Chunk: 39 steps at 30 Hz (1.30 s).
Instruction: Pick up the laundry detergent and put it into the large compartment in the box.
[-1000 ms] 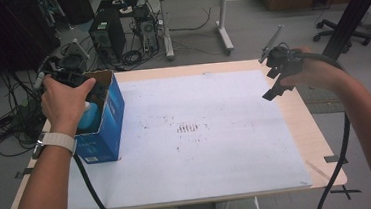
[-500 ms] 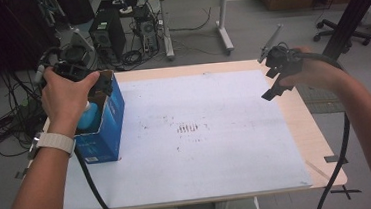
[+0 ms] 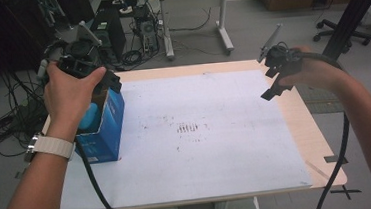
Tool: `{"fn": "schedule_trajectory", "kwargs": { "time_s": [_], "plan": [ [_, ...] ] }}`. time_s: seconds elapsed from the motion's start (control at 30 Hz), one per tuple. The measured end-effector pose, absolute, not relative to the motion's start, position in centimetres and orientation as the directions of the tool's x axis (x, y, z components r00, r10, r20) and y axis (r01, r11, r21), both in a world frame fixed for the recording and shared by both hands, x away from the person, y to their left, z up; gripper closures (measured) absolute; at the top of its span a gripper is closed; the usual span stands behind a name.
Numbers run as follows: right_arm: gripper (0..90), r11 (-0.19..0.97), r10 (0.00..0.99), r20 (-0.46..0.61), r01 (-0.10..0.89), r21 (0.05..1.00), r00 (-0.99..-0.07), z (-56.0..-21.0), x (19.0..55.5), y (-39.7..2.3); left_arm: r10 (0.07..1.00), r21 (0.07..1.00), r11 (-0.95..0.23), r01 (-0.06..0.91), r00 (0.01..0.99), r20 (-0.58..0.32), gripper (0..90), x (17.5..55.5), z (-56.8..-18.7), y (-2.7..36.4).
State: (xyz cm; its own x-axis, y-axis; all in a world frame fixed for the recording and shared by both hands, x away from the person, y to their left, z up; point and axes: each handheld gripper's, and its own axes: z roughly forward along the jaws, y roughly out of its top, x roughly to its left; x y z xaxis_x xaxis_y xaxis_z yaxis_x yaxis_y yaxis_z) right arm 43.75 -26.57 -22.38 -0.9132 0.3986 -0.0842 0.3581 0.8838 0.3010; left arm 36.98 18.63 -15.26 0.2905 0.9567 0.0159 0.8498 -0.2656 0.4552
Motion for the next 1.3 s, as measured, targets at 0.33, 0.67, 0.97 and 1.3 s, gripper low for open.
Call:
{"fn": "schedule_trajectory", "kwargs": {
  "time_s": [0.33, 0.67, 0.97, 1.3],
  "plan": [
    [11.3, 0.882, 0.399, -0.081, 0.358, 0.305, -0.913, -22.4, 43.8, -26.4, 0.923, 0.450, -0.353, 0.821, 0.385, 0.021, 5.3, 35.9, -14.9, 15.9],
    [11.1, 0.880, 0.402, -0.080, 0.360, 0.309, -0.912, -22.3, 43.7, -26.4, 0.866, 0.459, -0.449, 0.766, 0.500, 0.013, 5.6, 34.8, -15.2, 12.5],
    [10.7, 0.879, 0.401, -0.078, 0.359, 0.315, -0.913, -22.3, 43.7, -26.3, 0.808, 0.448, -0.517, 0.730, 0.588, -0.026, 6.6, 34.1, -16.4, 9.9],
    [10.7, 0.877, 0.394, -0.082, 0.347, 0.332, -0.916, -22.2, 43.2, -26.6, 0.788, 0.450, -0.527, 0.721, 0.612, -0.058, 6.6, 34.3, -17.5, 8.5]
  ]
}}
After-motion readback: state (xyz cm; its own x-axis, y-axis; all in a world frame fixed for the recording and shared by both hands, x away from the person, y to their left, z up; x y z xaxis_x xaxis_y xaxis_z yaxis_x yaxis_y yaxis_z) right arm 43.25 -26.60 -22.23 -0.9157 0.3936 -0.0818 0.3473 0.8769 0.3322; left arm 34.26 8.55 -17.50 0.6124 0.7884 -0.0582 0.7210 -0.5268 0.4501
